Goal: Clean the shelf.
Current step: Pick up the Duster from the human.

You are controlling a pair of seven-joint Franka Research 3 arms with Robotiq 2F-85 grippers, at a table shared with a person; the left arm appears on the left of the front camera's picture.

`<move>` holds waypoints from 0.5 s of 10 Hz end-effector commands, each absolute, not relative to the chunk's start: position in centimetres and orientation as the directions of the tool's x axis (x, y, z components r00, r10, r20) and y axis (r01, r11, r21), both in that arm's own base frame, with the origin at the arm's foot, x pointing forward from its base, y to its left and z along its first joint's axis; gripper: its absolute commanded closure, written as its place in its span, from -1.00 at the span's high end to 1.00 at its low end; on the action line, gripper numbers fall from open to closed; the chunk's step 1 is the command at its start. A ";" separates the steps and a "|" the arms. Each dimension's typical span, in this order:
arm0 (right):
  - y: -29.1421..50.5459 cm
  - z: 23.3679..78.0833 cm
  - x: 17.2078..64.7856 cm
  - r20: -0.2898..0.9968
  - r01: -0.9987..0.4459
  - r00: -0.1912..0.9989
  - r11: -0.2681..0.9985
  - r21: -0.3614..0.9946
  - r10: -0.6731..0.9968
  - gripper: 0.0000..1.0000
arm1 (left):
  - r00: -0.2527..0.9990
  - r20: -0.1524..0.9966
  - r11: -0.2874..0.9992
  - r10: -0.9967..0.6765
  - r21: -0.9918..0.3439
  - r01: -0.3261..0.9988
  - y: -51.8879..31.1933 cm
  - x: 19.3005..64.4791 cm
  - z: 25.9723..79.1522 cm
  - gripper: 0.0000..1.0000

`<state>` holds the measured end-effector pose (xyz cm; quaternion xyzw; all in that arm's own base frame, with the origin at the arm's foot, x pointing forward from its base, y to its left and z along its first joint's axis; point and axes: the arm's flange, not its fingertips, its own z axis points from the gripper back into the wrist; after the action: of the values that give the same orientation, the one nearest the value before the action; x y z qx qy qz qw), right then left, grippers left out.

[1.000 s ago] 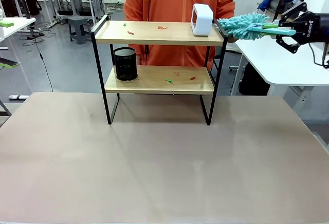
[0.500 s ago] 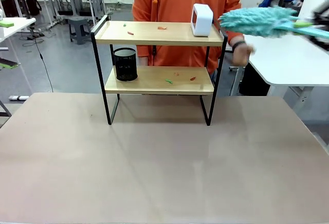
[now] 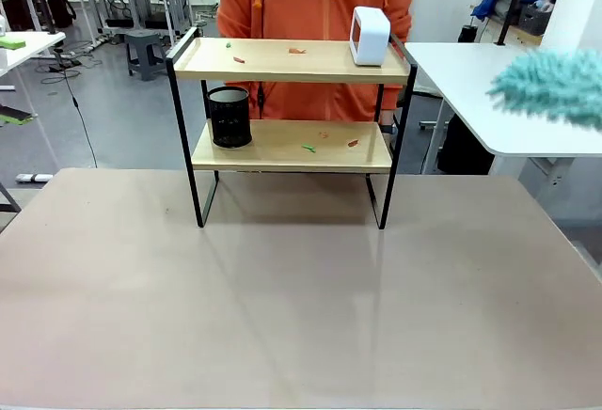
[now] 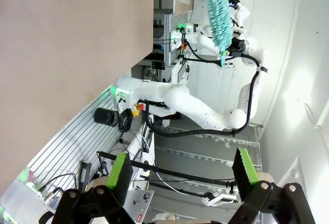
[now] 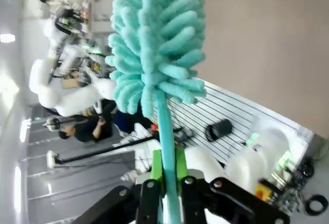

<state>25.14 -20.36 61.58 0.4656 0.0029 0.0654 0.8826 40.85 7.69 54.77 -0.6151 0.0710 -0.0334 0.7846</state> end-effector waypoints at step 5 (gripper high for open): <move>-20.4 61.6 25.1 0.056 -0.113 0.991 0.558 0.822 0.118 -1.00 | 0.988 -0.060 0.223 -0.140 -0.974 -0.027 7.6 40.7 55.1 1.00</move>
<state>24.88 -20.21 60.74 0.4508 0.0057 0.0650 0.8902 40.85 7.70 54.76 -0.6151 0.0710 -0.0334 0.7845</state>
